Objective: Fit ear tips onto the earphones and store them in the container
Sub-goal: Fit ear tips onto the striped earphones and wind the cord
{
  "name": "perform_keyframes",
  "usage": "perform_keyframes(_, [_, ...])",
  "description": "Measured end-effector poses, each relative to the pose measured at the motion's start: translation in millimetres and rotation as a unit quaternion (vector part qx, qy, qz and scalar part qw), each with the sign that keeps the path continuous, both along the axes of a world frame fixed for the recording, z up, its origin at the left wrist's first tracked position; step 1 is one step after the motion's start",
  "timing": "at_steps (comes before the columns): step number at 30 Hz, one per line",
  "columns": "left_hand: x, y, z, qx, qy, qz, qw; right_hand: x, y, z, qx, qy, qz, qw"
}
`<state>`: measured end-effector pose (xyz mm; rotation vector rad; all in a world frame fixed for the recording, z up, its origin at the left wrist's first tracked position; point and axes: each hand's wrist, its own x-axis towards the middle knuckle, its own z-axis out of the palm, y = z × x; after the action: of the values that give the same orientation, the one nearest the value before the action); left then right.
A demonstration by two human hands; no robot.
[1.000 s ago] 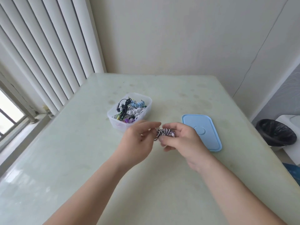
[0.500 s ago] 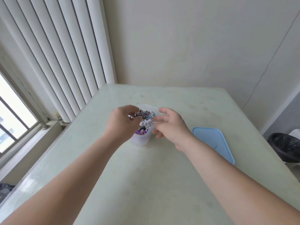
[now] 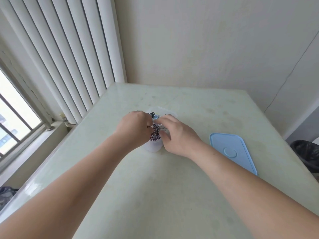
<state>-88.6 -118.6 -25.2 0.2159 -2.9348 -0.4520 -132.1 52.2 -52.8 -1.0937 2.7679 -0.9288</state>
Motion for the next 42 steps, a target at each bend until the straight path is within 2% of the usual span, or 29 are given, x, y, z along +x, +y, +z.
perform_keyframes(3, [-0.3,3.4,-4.2,0.031,0.006,-0.033,0.999,-1.4,-3.3,-2.0,0.021,-0.028,0.009,0.999])
perform_keyframes(5, [1.4,7.4,-9.4,0.010,-0.014,-0.042,0.999,-1.9,-3.1,-1.9,0.029,-0.057,0.014,0.998])
perform_keyframes(9, [14.1,14.8,-14.6,-0.009,-0.039,-0.058,0.997,-1.1,11.5,2.1,-0.032,-0.195,-0.011,0.980])
perform_keyframes(12, [23.3,21.2,-18.5,-0.080,-0.056,-0.077,0.992,-2.2,28.5,0.7,-0.128,-0.158,-0.091,0.975])
perform_keyframes(15, [25.7,26.5,-22.1,-0.131,-0.028,-0.079,0.988,-8.1,55.4,-5.1,-0.137,-0.078,-0.166,0.974])
perform_keyframes(18, [31.1,45.7,-20.1,-0.144,0.009,-0.085,0.986,-9.2,95.7,-11.5,-0.052,-0.029,-0.240,0.969])
perform_keyframes(20, [34.0,68.9,-17.2,-0.152,0.031,-0.087,0.984,-6.1,123.6,-13.3,0.032,-0.015,-0.300,0.953])
perform_keyframes(23, [39.6,114.0,-10.4,-0.158,0.039,-0.108,0.981,1.4,164.5,-16.0,0.140,-0.030,-0.381,0.913])
perform_keyframes(25, [42.7,137.5,-11.0,-0.170,0.022,-0.121,0.978,4.2,183.9,-19.3,0.168,-0.061,-0.415,0.892])
perform_keyframes(28, [44.6,152.4,-12.2,-0.186,0.007,-0.119,0.975,4.4,200.5,-24.2,0.160,-0.108,-0.439,0.878])
perform_keyframes(32, [32.2,142.8,1.8,-0.141,0.025,-0.079,0.987,1.0,206.1,-29.4,0.120,-0.111,-0.459,0.873])
perform_keyframes(37, [13.1,128.3,-10.3,-0.051,-0.139,-0.065,0.987,-3.7,200.9,-30.4,0.045,-0.121,-0.476,0.870])
perform_keyframes(42, [7.5,128.3,-16.6,-0.038,-0.146,-0.063,0.986,-6.1,194.3,-29.1,0.056,-0.128,-0.450,0.882])
